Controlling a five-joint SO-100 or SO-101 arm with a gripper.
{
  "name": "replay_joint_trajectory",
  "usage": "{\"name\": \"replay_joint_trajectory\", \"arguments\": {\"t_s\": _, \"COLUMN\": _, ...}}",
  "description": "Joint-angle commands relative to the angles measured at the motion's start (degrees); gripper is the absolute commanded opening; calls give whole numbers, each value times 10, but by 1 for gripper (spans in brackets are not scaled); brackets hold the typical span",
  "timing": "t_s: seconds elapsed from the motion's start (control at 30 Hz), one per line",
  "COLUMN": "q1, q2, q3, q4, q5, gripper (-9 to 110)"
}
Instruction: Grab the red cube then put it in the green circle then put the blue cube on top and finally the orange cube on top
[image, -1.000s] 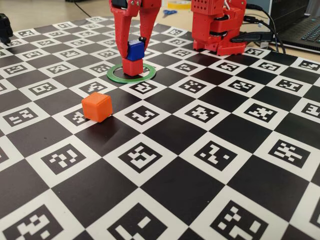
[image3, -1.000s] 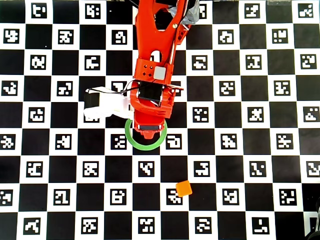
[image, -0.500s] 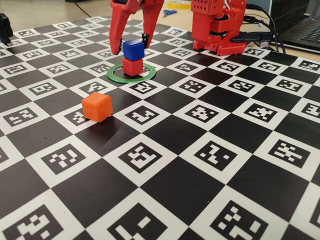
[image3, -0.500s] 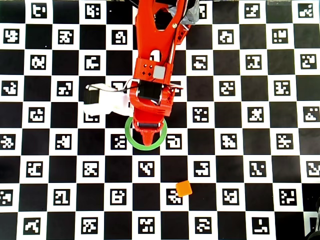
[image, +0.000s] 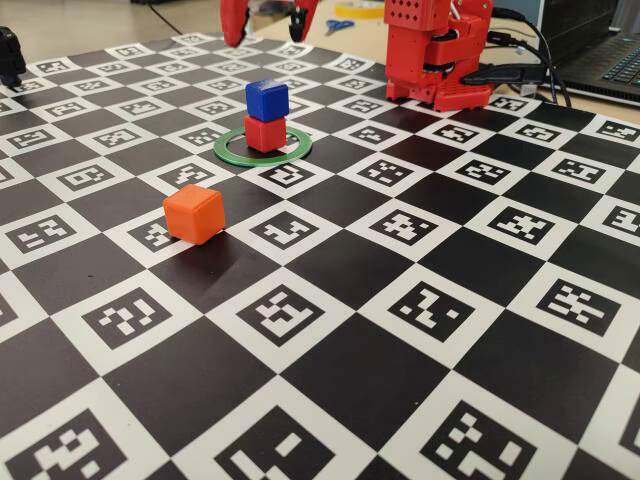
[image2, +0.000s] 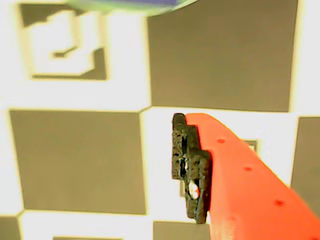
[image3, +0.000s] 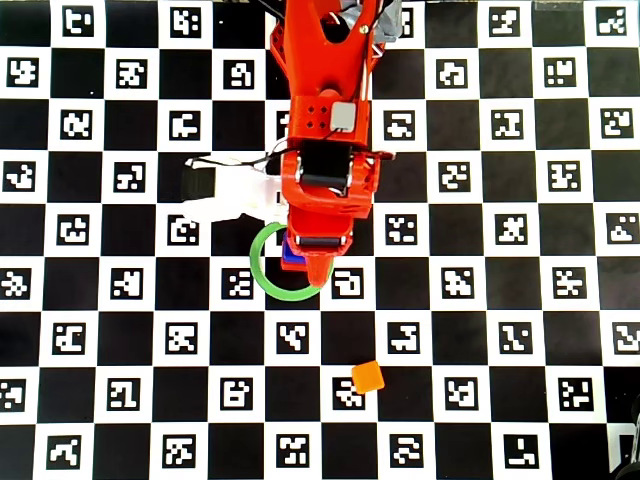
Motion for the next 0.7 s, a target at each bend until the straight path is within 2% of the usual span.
{"name": "replay_joint_trajectory", "arguments": {"t_s": 0.0, "q1": -20, "q2": -32, "q3": -130, "q4": 29, "q5": -11, "gripper": 41}}
{"name": "replay_joint_trajectory", "arguments": {"t_s": 0.67, "q1": -90, "q2": -329, "q3": -466, "q4": 34, "q5": -54, "gripper": 43}}
